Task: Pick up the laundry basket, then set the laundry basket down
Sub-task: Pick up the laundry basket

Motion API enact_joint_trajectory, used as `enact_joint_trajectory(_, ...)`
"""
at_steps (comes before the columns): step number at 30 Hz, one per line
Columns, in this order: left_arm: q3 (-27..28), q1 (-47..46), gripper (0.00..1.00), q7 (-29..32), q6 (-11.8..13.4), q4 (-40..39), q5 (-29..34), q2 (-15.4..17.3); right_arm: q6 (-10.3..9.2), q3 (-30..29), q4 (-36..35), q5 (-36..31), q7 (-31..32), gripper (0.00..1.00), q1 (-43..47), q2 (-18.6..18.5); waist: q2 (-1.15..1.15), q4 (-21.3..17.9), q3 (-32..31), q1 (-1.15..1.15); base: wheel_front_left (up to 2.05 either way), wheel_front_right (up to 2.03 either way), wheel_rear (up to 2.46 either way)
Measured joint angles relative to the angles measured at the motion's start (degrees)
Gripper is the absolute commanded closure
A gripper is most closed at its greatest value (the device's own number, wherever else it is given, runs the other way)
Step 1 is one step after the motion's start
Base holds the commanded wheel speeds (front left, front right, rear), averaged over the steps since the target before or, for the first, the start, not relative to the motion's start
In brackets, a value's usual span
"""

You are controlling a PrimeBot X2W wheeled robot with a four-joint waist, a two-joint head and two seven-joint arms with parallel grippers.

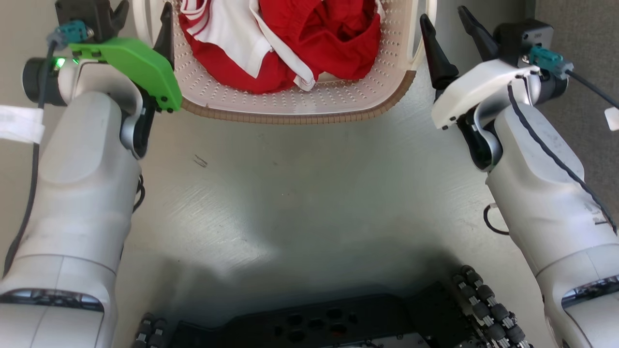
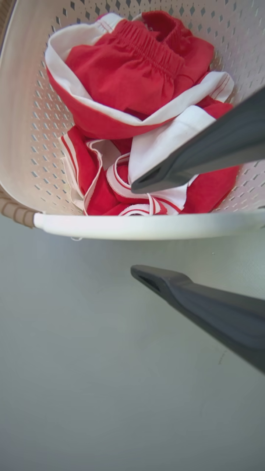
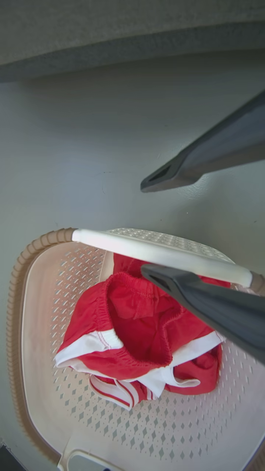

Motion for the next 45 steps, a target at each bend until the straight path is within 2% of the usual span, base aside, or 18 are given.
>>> enact_joint_trajectory(6,0.4,-2.9,0.0,0.7,-0.2,2.8,-0.9,0.0,0.44,1.1,3.0,0.1,0.4,0.0,-2.7,0.6,0.0,-0.3,1.4,0.0,0.0,0.0,0.0)
enact_joint_trajectory(7,0.3,-3.2,0.88,0.7,-0.2,3.3,-1.0,0.0,0.78,1.3,3.7,0.1,0.8,0.63,-3.1,0.7,0.0,-0.3,1.6,0.0,0.0,0.0,0.0)
enact_joint_trajectory(8,0.3,-3.4,1.0,0.9,-0.2,4.0,-1.0,0.0,0.82,1.5,4.4,0.1,0.9,1.0,-3.4,0.8,0.0,-0.3,1.7,0.0,0.0,0.0,0.0)
enact_joint_trajectory(11,0.0,-3.6,1.0,1.4,-1.1,5.0,-1.0,-0.7,1.81,2.3,5.9,0.5,1.5,1.0,-4.3,1.8,0.0,-0.4,1.8,0.0,0.0,0.0,0.0)
enact_joint_trajectory(25,0.2,-4.0,1.0,-1.4,-1.5,11.6,-2.5,-2.4,1.85,2.2,13.4,1.6,1.3,1.0,-5.4,2.9,0.0,-0.3,-1.5,0.0,0.0,0.0,0.0)
enact_joint_trajectory(38,0.4,-0.8,1.0,-1.8,-2.0,17.5,-4.2,-4.0,2.85,3.2,19.8,2.4,1.3,1.0,-5.0,3.7,0.0,-0.5,-9.1,0.0,0.0,0.0,0.0)
enact_joint_trajectory(45,0.7,2.0,1.0,0.9,-2.2,19.7,-6.1,-4.4,3.35,4.2,22.8,2.8,2.1,1.0,-3.5,4.4,0.0,-0.5,-13.5,0.0,0.0,0.0,0.0)
